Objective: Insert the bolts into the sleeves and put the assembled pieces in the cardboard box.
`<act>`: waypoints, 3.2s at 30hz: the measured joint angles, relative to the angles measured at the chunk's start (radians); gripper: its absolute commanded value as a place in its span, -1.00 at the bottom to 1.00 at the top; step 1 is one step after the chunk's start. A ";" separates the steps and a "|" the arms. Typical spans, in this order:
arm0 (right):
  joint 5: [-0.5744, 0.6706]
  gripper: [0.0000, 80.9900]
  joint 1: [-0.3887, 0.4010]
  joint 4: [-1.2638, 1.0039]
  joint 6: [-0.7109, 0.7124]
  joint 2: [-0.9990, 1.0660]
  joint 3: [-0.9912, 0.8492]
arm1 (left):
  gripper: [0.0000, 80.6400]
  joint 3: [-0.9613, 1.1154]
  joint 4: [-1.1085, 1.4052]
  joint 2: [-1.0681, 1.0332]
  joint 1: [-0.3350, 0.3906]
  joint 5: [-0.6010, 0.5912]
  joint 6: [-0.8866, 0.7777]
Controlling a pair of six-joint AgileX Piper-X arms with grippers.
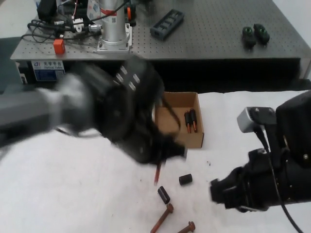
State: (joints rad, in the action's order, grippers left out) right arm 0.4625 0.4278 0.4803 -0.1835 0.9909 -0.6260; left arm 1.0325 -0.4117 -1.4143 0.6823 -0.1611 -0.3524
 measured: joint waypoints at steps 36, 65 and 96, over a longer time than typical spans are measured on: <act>-0.178 -0.92 0.154 -0.441 -0.087 0.017 0.000 | -0.98 -0.292 0.485 0.341 -0.066 -0.298 -0.168; -0.337 -0.92 0.135 -0.641 -0.030 0.036 0.002 | 0.38 -0.292 0.507 0.342 -0.065 -0.240 -0.183; -0.518 -0.73 -0.174 -0.071 0.054 1.129 -0.864 | -0.06 -0.292 0.471 0.342 -0.065 -0.031 -0.183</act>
State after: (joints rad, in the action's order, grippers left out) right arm -0.0557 0.2539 0.4097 -0.1298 2.1196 -1.4904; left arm 0.7401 0.0589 -1.0721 0.6171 -0.1916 -0.5358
